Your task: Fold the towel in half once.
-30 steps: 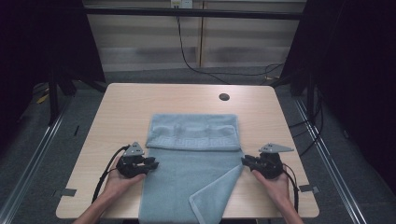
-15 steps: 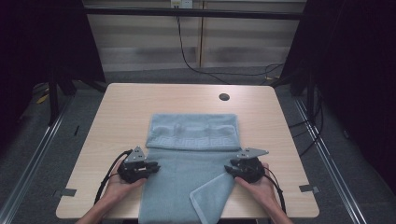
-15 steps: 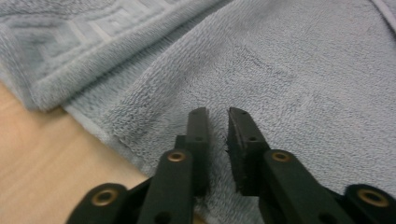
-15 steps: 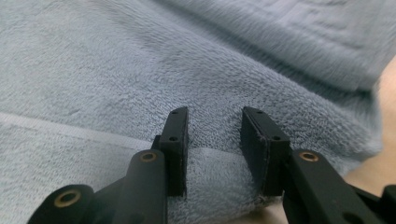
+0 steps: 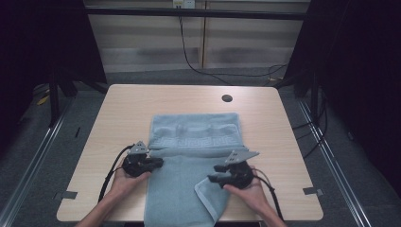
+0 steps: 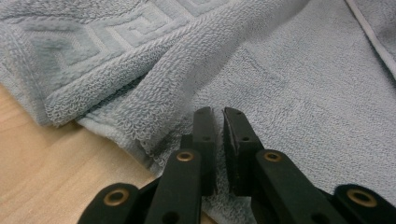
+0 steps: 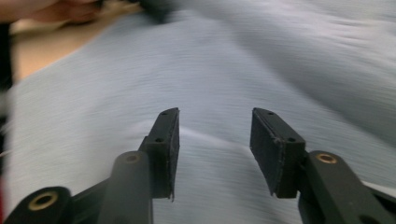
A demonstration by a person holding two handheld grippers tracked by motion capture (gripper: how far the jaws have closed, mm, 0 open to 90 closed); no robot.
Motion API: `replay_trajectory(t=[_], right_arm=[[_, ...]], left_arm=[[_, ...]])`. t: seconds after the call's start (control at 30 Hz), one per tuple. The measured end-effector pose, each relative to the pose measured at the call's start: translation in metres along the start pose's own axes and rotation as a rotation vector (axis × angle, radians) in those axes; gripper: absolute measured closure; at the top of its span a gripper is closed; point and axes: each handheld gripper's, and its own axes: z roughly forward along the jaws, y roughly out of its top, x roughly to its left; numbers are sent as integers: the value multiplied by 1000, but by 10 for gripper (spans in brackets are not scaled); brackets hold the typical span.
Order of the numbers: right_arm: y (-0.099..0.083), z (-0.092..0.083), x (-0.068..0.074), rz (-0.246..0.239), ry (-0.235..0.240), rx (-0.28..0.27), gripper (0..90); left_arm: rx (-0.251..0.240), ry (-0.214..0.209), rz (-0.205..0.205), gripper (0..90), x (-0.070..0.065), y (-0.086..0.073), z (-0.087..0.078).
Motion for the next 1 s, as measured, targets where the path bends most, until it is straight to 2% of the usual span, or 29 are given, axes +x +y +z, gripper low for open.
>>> replay_trajectory(t=[0.07, 0.13, 0.23, 0.27, 0.33, 0.37, 0.4, 0.47, 0.6, 0.63, 0.7, 0.77, 0.9, 1.0], right_arm=[[1, 10, 18, -41, 45, 25, 472], [1, 22, 29, -70, 77, 52, 443], [-1, 37, 36, -119, 71, 115, 414], [-2, 39, 37, -134, 64, 107, 433], [-2, 37, 40, -164, 27, 121, 563], [-3, 35, 41, -196, 6, 120, 651], [-5, 33, 41, -200, -7, 119, 752], [-8, 25, 37, -156, 2, 97, 829], [-19, -5, 32, -69, 11, 39, 841], [-23, -18, 30, -47, 9, 19, 841], [-30, -36, 30, -39, -16, 0, 841], [-42, -57, 30, -11, -37, -20, 836], [-65, -91, 27, 34, -68, -43, 777], [-71, -106, 19, 67, -90, -77, 670]], left_arm=[[2, 2, -3, 836, 0, 0, 0], [0, -2, -8, 830, 0, 0, 0], [1, -6, -9, 830, 1, 0, 0], [2, -7, -12, 828, 1, 0, -1], [1, -7, -11, 827, 1, 0, -1], [2, -7, -6, 827, 1, 0, -1], [2, -6, -4, 827, 1, 0, -1], [4, -3, -3, 827, 0, 0, -1], [1, 0, -7, 825, 0, -1, -1], [1, 0, -8, 826, 0, -1, -1], [4, 2, -6, 825, 0, -1, -2], [4, 2, -7, 818, 0, -1, -2], [15, -5, -2, 788, -2, -2, -5], [30, -26, 10, 754, -5, -4, -10]])
